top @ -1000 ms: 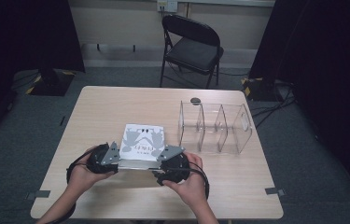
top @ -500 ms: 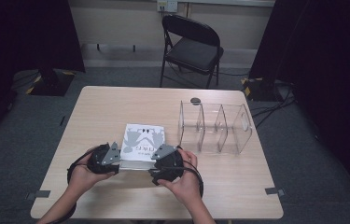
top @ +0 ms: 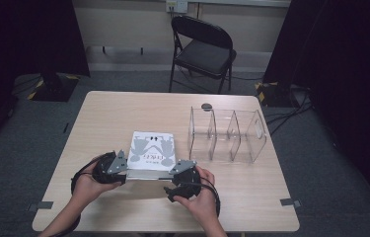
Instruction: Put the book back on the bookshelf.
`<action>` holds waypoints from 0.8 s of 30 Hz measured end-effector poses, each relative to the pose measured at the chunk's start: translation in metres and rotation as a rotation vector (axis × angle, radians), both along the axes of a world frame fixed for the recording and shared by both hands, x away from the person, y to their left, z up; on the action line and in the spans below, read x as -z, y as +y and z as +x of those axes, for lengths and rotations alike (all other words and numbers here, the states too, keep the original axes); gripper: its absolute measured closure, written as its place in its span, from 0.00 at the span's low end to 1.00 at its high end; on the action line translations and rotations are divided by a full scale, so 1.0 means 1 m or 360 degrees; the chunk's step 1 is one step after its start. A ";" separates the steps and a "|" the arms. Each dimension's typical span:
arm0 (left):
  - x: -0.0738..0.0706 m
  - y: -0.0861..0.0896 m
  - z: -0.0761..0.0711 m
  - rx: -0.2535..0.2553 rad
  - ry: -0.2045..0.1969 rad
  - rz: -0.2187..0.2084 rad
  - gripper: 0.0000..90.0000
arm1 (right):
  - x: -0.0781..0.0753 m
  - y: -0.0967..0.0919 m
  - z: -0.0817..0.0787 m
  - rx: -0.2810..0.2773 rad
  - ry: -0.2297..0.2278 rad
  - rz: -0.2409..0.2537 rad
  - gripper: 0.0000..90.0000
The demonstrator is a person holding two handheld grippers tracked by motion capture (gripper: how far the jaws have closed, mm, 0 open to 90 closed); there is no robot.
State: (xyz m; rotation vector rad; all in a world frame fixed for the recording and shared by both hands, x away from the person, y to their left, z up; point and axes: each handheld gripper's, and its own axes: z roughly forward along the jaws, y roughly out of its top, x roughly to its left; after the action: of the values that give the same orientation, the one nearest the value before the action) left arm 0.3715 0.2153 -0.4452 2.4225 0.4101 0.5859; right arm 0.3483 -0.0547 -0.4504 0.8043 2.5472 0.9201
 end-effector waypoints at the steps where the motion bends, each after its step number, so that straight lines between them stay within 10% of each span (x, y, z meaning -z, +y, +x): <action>1: 0.000 0.000 0.000 -0.0003 0.0009 0.0003 0.59 | 0.000 0.001 0.001 -0.0002 -0.0008 -0.0006 0.23; 8: -0.001 0.003 -0.001 0.0068 0.0135 -0.0069 0.77 | 0.002 0.006 0.004 0.0044 -0.0004 -0.0032 0.21; 10: 0.004 -0.003 -0.002 0.0088 0.0118 0.0048 0.83 | 0.006 0.000 0.007 0.0100 0.0066 -0.0034 0.31; 17: 0.012 -0.018 -0.002 0.0137 0.0133 0.0091 0.78 | 0.029 -0.008 0.008 0.0150 0.0152 -0.0073 0.34; 24: 0.025 -0.004 0.005 0.0082 0.0362 -0.0017 0.53 | 0.021 -0.017 0.004 0.0098 0.0064 0.0022 0.35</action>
State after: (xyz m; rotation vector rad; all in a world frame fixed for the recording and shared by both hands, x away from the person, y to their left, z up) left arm 0.3768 0.2109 -0.4698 2.4902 0.4414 0.2860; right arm 0.3519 -0.0717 -0.4712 0.9091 2.5372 0.9123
